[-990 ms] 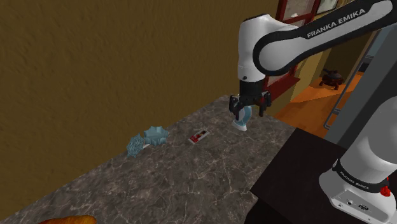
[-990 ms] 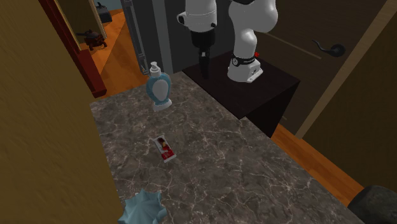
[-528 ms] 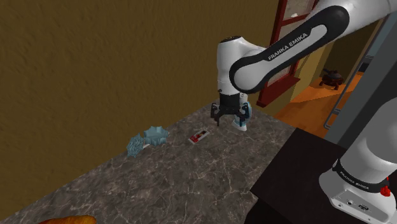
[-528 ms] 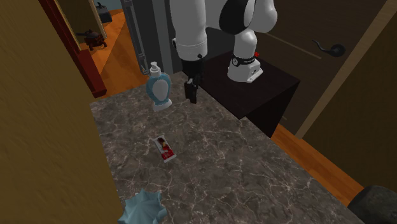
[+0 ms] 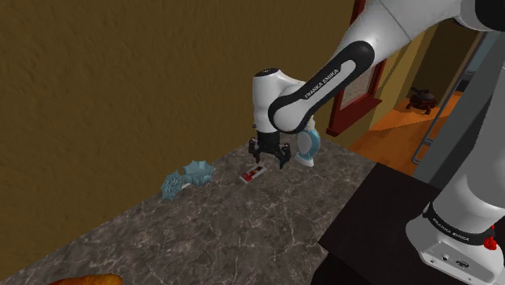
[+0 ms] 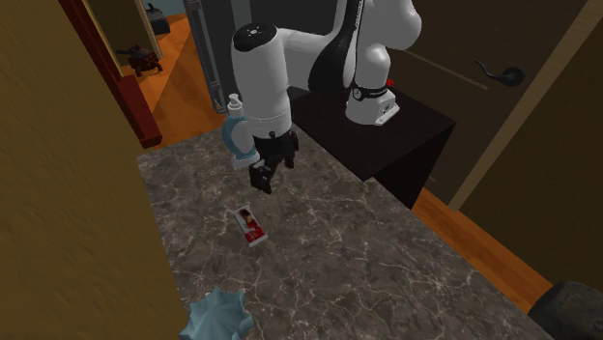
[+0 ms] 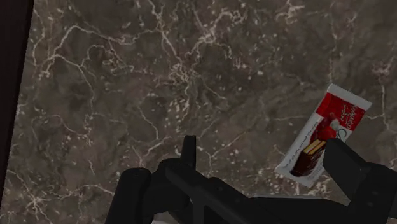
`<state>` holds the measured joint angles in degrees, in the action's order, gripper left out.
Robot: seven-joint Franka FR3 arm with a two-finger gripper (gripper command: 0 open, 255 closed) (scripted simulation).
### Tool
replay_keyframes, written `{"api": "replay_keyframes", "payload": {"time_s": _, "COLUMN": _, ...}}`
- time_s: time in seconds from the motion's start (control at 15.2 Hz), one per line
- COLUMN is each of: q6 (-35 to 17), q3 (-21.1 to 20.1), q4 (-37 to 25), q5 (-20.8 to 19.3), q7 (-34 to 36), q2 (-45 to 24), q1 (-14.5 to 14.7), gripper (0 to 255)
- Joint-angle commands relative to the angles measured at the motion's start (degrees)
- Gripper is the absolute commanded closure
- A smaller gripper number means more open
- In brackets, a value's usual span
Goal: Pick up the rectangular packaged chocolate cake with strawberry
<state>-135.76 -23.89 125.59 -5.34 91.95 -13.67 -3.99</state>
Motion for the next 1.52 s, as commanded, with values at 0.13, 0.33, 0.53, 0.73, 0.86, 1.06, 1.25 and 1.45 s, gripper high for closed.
{"api": "replay_keyframes", "payload": {"time_s": 0.13, "q6": -1.95, "q3": 3.56, "q4": -7.62, "q5": -4.80, "q7": 10.03, "q2": -9.26, "q1": 2.82, "gripper": 0}}
{"api": "replay_keyframes", "payload": {"time_s": 0.33, "q6": -2.48, "q3": 6.47, "q4": -13.83, "q5": -6.71, "q7": 15.82, "q2": -15.45, "q1": 4.93, "gripper": 0}}
{"api": "replay_keyframes", "payload": {"time_s": 0.53, "q6": -2.56, "q3": 8.68, "q4": -19.00, "q5": -7.51, "q7": 19.76, "q2": -20.17, "q1": 6.38, "gripper": 0}}
{"api": "replay_keyframes", "payload": {"time_s": 0.73, "q6": -4.07, "q3": 9.17, "q4": -19.21, "q5": -8.07, "q7": 20.11, "q2": -21.91, "q1": 6.74, "gripper": 0}}
{"api": "replay_keyframes", "payload": {"time_s": 0.86, "q6": -5.04, "q3": 9.50, "q4": -19.41, "q5": -8.44, "q7": 20.34, "q2": -23.10, "q1": 6.99, "gripper": 0}}
{"api": "replay_keyframes", "payload": {"time_s": 1.06, "q6": -6.27, "q3": 9.94, "q4": -19.73, "q5": -8.91, "q7": 20.64, "q2": -24.66, "q1": 7.31, "gripper": 0}}
{"api": "replay_keyframes", "payload": {"time_s": 1.25, "q6": -6.21, "q3": 9.92, "q4": -19.79, "q5": -8.89, "q7": 20.67, "q2": -24.65, "q1": 7.34, "gripper": 255}}
{"api": "replay_keyframes", "payload": {"time_s": 1.45, "q6": -6.20, "q3": 9.91, "q4": -19.76, "q5": -8.89, "q7": 20.65, "q2": -24.62, "q1": 7.33, "gripper": 255}}
